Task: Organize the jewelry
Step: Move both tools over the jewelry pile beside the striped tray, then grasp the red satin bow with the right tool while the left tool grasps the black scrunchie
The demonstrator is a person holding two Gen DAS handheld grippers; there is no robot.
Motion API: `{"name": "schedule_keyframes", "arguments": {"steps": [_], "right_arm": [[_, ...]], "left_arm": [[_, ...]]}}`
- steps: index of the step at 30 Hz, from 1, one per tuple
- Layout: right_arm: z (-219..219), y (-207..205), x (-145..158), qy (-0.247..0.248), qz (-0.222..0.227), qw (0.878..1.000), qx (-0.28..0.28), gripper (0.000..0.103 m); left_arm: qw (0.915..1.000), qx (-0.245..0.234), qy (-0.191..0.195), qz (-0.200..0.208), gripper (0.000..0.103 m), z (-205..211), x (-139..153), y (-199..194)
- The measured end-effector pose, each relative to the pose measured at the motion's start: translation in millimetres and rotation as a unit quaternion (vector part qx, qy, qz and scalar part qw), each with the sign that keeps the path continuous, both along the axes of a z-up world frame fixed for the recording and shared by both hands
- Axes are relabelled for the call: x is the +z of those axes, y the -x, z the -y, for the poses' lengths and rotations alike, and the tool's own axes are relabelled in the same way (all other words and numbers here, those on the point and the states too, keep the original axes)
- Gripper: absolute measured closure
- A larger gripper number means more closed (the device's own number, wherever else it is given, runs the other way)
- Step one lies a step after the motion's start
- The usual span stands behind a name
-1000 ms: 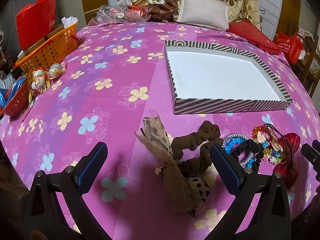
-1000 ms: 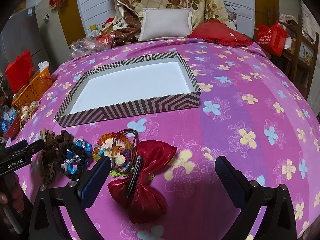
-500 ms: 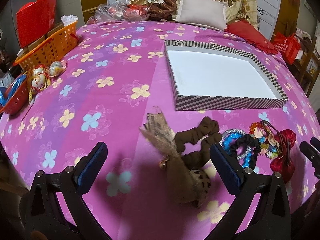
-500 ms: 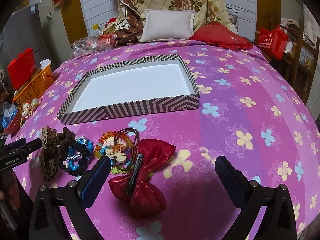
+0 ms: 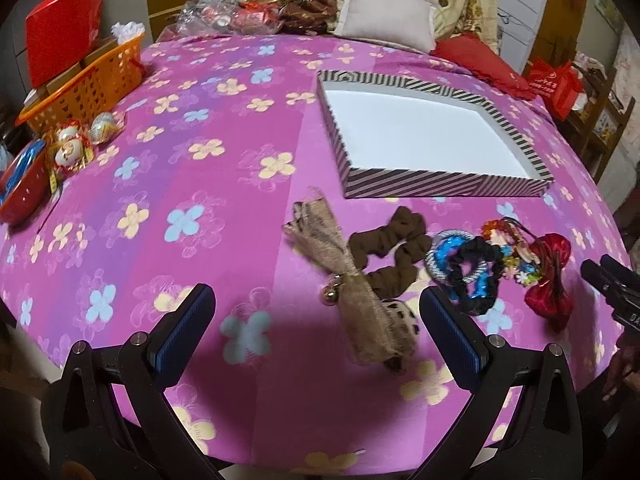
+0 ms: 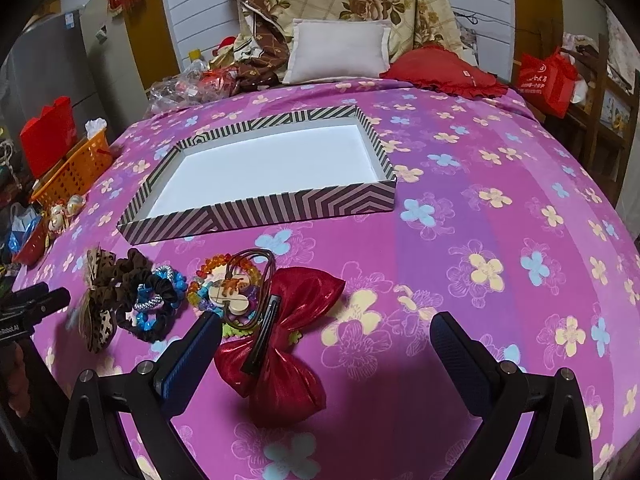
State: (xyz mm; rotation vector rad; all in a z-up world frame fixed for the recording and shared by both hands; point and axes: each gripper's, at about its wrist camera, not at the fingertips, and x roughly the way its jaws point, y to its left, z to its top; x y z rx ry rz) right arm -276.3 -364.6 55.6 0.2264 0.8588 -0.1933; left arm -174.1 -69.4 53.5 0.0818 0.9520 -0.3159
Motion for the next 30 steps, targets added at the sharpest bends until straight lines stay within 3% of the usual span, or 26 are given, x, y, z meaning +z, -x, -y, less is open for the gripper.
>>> {"name": "schedule_keyframes", "arguments": {"steps": [7,18,24,30], "right_arm": [[-4.7,0.7,-2.6,-0.003,0.003,1.0,0.014,0.001],[-19.2,-12.4,-19.8,-0.018,-0.012,0.999,0.042,0.037],[-24.0,-21.0,-31.5,0.007,-0.038,0.998,0.047,0.048],[-10.3,-15.4,-31.8,0.023,-0.045,0.998,0.028,0.048]], "left_arm": [[0.9999,-0.016,0.005,0.002,0.001,10.9,4.2,2.6],[0.9994,-0.033,0.005,0.004,0.001,28.4,7.1,4.1],[0.9995,-0.031,0.007,-0.001,0.001,30.8,5.5,3.3],[0.9995,-0.031,0.007,-0.002,0.001,31.4,5.1,3.1]]}}
